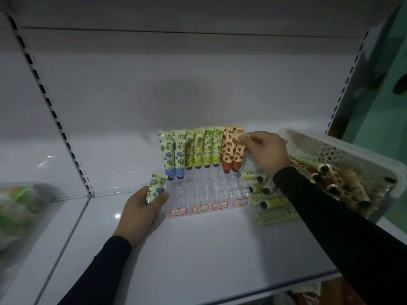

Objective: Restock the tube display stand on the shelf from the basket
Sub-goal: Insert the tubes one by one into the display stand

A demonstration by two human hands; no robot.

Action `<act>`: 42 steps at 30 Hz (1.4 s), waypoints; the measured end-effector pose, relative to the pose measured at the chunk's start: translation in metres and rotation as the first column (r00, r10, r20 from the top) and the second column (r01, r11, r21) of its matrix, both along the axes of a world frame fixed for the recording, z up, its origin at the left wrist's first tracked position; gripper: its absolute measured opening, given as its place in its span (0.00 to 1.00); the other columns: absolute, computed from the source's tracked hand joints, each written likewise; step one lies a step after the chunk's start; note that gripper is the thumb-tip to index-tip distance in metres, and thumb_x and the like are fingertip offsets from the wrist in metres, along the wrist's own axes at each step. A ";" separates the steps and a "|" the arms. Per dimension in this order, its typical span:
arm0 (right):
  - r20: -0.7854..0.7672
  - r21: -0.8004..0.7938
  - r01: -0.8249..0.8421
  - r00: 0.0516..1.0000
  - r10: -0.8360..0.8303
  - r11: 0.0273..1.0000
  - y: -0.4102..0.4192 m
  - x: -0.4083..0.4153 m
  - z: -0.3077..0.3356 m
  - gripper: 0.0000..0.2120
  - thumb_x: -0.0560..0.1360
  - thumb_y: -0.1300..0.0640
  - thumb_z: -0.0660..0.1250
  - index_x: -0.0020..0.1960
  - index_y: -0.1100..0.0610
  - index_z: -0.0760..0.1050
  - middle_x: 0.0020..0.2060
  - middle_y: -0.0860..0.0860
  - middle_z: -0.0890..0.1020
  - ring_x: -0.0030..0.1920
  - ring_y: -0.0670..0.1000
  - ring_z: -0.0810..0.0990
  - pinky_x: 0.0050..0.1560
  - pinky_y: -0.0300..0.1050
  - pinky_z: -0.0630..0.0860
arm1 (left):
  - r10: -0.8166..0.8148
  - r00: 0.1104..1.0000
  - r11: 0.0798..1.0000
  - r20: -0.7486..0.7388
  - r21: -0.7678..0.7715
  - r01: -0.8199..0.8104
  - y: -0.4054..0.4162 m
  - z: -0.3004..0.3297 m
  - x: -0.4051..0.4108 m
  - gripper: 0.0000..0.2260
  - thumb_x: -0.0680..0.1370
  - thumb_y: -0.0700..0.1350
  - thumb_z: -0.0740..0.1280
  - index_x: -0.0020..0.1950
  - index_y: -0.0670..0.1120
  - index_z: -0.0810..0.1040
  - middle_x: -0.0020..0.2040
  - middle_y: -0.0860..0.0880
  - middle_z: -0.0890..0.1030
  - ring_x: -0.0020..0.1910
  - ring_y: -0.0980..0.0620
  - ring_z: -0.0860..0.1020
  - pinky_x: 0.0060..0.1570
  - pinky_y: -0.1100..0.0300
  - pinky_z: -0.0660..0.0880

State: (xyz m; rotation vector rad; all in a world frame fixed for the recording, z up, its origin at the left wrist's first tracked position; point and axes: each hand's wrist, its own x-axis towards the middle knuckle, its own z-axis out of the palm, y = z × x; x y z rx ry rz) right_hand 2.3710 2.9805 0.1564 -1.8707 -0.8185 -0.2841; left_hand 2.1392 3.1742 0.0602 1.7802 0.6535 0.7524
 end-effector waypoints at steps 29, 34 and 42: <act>-0.096 -0.057 -0.023 0.995 0.018 0.998 0.002 0.002 0.001 0.17 0.77 0.44 0.66 0.48 0.56 0.84 0.40 0.49 0.85 0.42 0.50 0.83 0.50 0.51 0.80 | -0.006 1.000 1.000 0.018 -0.006 0.006 -0.002 0.002 -0.001 0.09 0.78 0.46 0.69 0.39 0.48 0.75 0.26 0.54 0.75 0.27 0.55 0.68 0.32 0.58 0.68; -0.025 0.075 0.081 0.997 -0.079 0.994 -0.006 -0.005 0.005 0.15 0.77 0.44 0.65 0.47 0.55 0.82 0.41 0.46 0.83 0.44 0.43 0.80 0.44 0.33 0.74 | -0.006 1.000 1.000 0.026 -0.018 0.007 -0.002 0.002 0.000 0.08 0.78 0.46 0.69 0.40 0.48 0.76 0.26 0.56 0.75 0.27 0.56 0.69 0.32 0.59 0.68; 0.193 -0.127 0.116 0.977 -0.090 0.985 0.006 -0.015 0.018 0.12 0.76 0.46 0.67 0.46 0.53 0.82 0.41 0.49 0.77 0.37 0.39 0.71 0.39 0.27 0.63 | -0.009 0.999 1.000 0.034 -0.023 0.010 -0.001 0.000 -0.001 0.09 0.78 0.45 0.70 0.39 0.47 0.76 0.26 0.54 0.74 0.27 0.55 0.68 0.32 0.58 0.67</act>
